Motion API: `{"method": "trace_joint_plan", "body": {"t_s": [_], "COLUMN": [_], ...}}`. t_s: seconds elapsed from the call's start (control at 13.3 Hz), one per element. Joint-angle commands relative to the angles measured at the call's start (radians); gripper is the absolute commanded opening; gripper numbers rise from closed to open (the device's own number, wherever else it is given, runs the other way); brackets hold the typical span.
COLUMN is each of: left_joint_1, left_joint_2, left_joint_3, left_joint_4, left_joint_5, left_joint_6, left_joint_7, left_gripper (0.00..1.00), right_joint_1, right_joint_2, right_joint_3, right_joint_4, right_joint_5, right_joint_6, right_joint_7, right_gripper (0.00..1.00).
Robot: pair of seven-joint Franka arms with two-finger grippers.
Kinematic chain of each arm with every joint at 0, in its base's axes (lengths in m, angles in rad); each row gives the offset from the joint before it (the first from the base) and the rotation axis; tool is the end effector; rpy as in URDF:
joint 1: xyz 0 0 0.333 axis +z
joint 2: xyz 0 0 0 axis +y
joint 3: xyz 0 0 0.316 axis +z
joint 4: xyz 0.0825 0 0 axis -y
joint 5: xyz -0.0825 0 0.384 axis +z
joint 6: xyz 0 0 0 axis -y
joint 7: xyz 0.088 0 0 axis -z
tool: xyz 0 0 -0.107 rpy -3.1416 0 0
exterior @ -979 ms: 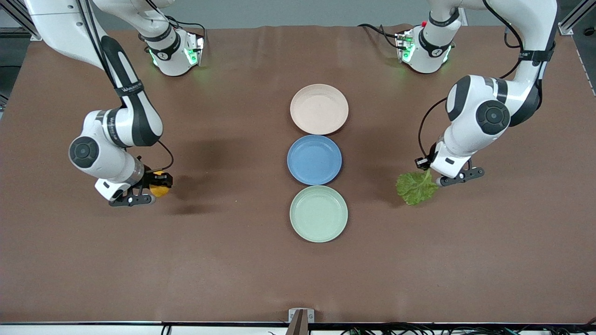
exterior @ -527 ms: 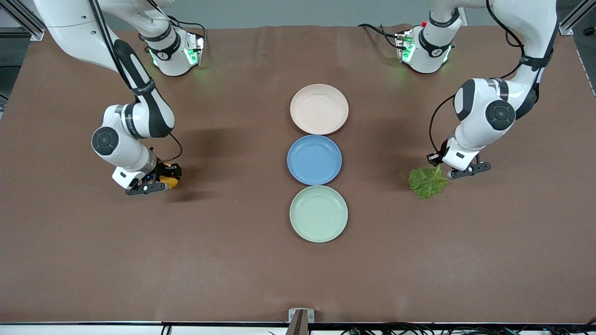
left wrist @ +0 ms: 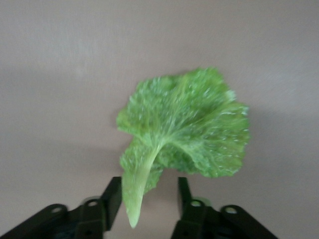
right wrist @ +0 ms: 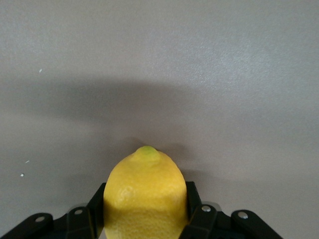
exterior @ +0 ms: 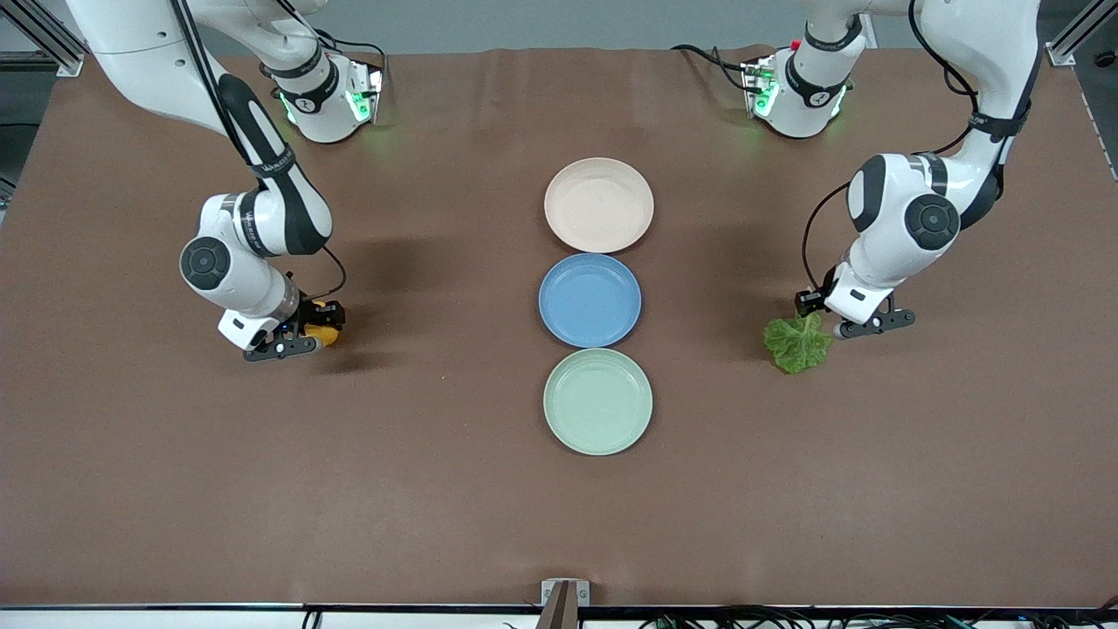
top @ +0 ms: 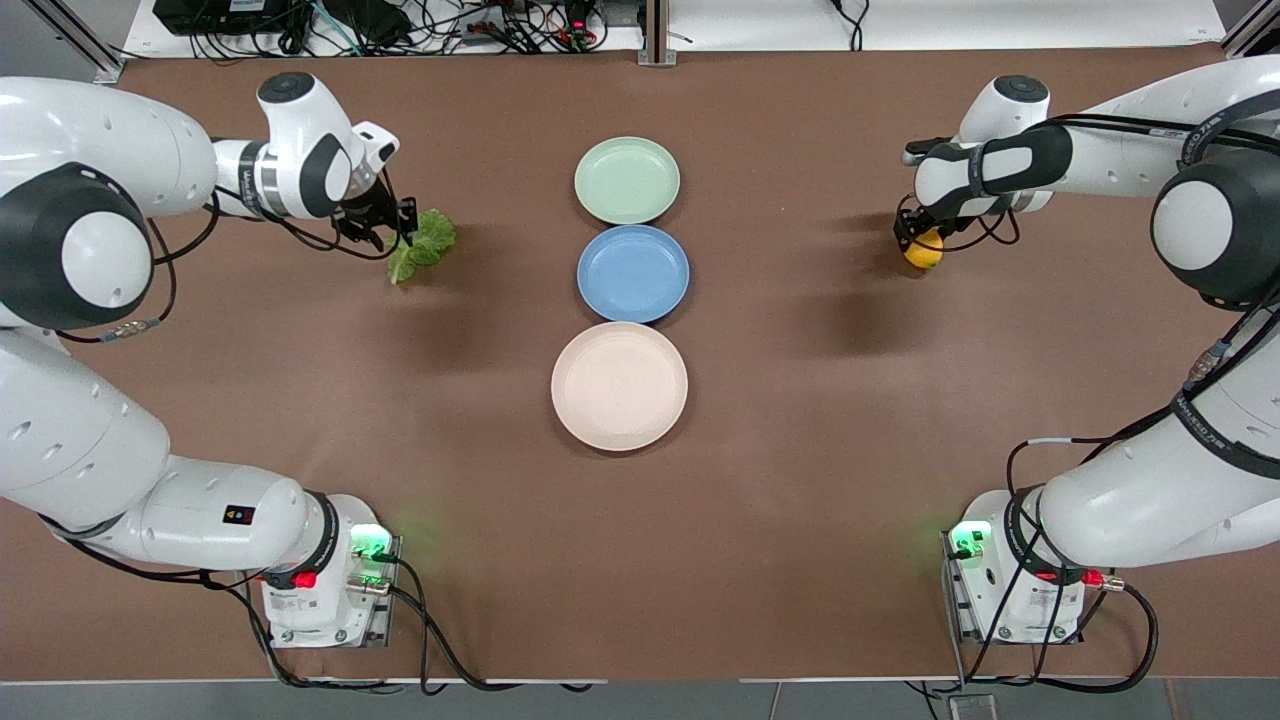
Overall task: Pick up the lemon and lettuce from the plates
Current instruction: 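Carry the lettuce and lemon off the plates and lower them onto the table, then open both grippers, releasing the lettuce and lemon, and draw back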
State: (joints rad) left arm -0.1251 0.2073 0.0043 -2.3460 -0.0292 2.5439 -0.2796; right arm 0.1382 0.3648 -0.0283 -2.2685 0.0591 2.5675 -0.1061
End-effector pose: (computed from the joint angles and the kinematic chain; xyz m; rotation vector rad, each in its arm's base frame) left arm 0.5108 -0.0616 0.2438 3.1152 0.2857 -0.0192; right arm 0.5265 0.0567 0.1910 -3.1089 -0.2600 0.1021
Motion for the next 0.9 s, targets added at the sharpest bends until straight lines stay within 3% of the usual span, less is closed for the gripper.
{"method": "trace_joint_plan", "body": {"t_s": [0.0,0.08,0.15,0.38,0.83], "left_joint_1": [0.007,0.018,0.037,0.080,0.099], "left_joint_2": [-0.051,-0.063,-0.074,-0.115,-0.287], "left_joint_3": [-0.004,-0.003,-0.003,-0.003,0.002], "left_joint_4": [0.081,0.135,0.210,0.390,0.511], "left_joint_5": [-0.023,-0.023,-0.023,-0.023,-0.023], "left_joint_6": [-0.170,-0.279,-0.407,-0.672,-0.821], "left_joint_7": [0.048,0.074,0.123,0.203,0.229], "left_gripper": [0.99,0.99,0.99,0.99,1.00], "right_joint_1": [-0.002,-0.003,-0.005,-0.003,-0.072], "right_joint_2": [-0.040,-0.040,-0.041,-0.044,-0.049], "right_joint_3": [0.004,0.004,0.004,0.001,-0.005], "right_joint_4": [-0.039,-0.037,-0.031,0.073,0.513], "right_joint_5": [0.011,0.011,0.011,0.011,-0.031], "right_joint_6": [0.007,0.006,0.005,-0.085,-0.672], "right_joint_7": [-0.015,-0.014,-0.012,-0.007,-0.011], "right_gripper": [0.30,0.80,1.00,1.00,1.00]}}
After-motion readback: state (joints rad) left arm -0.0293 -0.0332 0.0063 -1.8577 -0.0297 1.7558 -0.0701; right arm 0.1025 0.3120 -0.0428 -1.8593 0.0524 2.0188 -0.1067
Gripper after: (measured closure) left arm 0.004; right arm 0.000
